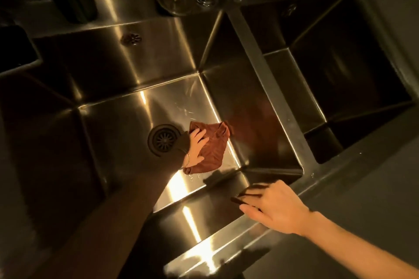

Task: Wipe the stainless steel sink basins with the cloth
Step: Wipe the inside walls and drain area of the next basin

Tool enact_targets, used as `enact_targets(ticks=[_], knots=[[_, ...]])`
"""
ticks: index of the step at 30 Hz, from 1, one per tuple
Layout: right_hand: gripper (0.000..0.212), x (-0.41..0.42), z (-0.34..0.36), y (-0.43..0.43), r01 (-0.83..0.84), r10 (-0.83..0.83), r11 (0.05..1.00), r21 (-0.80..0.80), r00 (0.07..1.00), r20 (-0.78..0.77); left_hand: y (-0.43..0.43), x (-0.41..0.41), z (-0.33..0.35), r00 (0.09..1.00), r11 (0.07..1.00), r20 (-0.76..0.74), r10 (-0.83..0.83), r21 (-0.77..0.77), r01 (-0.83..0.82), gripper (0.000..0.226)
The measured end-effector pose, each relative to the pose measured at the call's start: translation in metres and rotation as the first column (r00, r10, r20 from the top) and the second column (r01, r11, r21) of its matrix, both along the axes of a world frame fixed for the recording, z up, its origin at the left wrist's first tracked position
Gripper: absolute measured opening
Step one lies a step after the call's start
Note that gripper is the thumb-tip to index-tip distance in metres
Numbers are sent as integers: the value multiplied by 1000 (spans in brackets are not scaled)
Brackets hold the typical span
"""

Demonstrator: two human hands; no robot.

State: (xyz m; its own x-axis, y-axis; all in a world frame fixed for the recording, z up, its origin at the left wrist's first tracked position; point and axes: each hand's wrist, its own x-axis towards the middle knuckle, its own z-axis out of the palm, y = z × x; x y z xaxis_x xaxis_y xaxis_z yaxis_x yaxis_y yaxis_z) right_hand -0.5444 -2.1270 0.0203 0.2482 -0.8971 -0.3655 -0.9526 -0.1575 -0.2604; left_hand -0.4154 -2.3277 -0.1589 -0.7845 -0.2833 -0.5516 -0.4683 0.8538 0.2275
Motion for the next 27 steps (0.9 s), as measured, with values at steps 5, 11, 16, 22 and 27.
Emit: enact_targets(ticks=[5, 11, 16, 22, 27], knots=[[57, 2, 6, -2, 11, -10, 997, 75, 1000, -10, 9, -36, -50, 990, 989, 24, 140, 48, -141, 81], [39, 1, 8, -7, 41, -42, 998, 55, 999, 25, 36, -36, -78, 995, 998, -102, -1, -57, -5, 66], [38, 3, 11, -10, 57, -62, 995, 83, 997, 53, 53, -33, -86, 953, 966, -169, -251, -103, 237, 63], [42, 3, 7, -8, 55, -57, 989, 136, 998, 15, 8, 5, -105, 764, 804, -275, -583, -60, 592, 72], [40, 1, 4, -8, 29, -31, 991, 132, 1000, 6, 36, -27, -104, 797, 831, -244, -553, -87, 550, 71]])
